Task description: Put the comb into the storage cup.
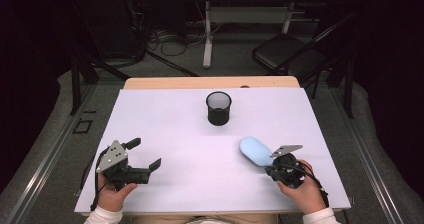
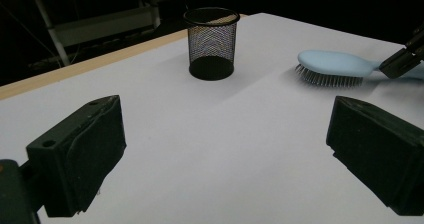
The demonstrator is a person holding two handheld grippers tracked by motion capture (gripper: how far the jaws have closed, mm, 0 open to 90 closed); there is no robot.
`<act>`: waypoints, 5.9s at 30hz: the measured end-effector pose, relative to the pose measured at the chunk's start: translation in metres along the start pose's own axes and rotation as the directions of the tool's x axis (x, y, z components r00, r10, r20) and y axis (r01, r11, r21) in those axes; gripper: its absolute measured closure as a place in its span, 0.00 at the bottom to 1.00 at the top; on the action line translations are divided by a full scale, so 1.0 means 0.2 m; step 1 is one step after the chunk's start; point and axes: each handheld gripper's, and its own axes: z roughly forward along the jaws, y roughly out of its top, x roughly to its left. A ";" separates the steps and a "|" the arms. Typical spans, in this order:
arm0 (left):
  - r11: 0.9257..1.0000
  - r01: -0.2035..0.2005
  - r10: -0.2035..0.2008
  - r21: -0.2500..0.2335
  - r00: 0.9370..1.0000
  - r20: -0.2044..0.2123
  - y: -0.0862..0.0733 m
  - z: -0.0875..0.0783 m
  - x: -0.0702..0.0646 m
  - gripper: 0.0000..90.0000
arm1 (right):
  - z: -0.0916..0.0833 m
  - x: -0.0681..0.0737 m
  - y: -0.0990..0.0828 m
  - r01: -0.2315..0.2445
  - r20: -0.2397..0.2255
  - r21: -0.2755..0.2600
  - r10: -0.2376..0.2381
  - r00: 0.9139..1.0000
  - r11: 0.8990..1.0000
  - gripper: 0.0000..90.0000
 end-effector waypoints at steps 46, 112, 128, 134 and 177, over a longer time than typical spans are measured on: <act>1.000 0.002 -0.002 0.000 1.000 0.003 0.00 0.00 0.00 0.03 | -0.03 0.03 0.05 -0.008 -0.008 -0.102 0.007 1.000 0.995 0.21; 1.000 0.007 -0.007 0.002 1.000 0.001 0.00 0.01 -0.01 0.03 | -0.07 -0.09 0.11 0.109 0.083 0.120 -0.119 0.989 0.987 0.00; 1.000 0.009 -0.009 0.003 1.000 -0.001 0.00 0.01 -0.01 0.03 | -0.01 -0.16 0.12 0.105 0.055 0.229 -0.121 0.991 0.968 0.00; 1.000 0.009 -0.009 0.004 1.000 0.000 -0.01 0.01 -0.01 0.03 | 0.00 -0.15 0.13 0.140 0.052 0.290 -0.162 0.985 0.947 0.02; 1.000 0.005 -0.005 0.001 1.000 -0.004 0.00 0.01 -0.01 0.03 | 0.11 -0.10 0.25 0.178 0.034 0.370 -0.204 0.978 0.912 0.28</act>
